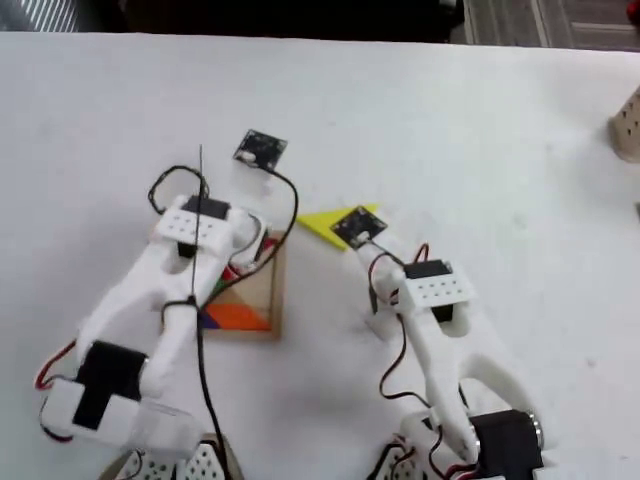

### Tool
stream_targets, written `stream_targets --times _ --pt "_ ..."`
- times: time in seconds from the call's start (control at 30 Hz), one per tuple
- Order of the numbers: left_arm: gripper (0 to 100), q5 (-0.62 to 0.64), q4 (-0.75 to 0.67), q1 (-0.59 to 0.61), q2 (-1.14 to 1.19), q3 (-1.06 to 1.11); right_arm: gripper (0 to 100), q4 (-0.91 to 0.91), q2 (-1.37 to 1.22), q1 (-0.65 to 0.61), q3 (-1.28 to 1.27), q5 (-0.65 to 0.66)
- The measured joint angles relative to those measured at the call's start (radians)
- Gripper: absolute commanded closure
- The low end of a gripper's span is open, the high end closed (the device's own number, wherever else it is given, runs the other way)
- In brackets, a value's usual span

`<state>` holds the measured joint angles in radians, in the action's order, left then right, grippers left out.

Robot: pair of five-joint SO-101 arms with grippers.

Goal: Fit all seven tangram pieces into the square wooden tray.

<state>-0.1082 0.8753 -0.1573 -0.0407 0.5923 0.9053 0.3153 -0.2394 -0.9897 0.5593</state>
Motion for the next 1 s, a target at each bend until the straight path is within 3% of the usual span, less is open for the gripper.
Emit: stream_targets --times 0.13,0.23,0.53,0.73,0.87,1.0 --pt "98 0.000 -0.080 0.020 -0.121 0.106 98.1 0.000 0.000 0.002 0.000 0.000" --pt "98 0.008 -0.120 0.103 -0.206 0.144 98.1 0.000 0.000 0.002 0.000 0.000" --pt "97 0.285 -0.124 0.399 -0.273 0.149 98.1 0.000 0.000 0.000 0.000 0.000" --pt "97 0.315 -0.196 0.457 -0.273 0.187 98.0 -0.025 0.000 0.003 0.012 -0.003" --pt "97 0.315 -0.333 0.462 -0.264 0.238 98.0 0.011 -0.002 0.008 0.138 -0.006" --pt "97 0.315 -0.358 0.462 -0.239 0.238 98.0 0.060 -0.015 -0.003 0.287 -0.020"
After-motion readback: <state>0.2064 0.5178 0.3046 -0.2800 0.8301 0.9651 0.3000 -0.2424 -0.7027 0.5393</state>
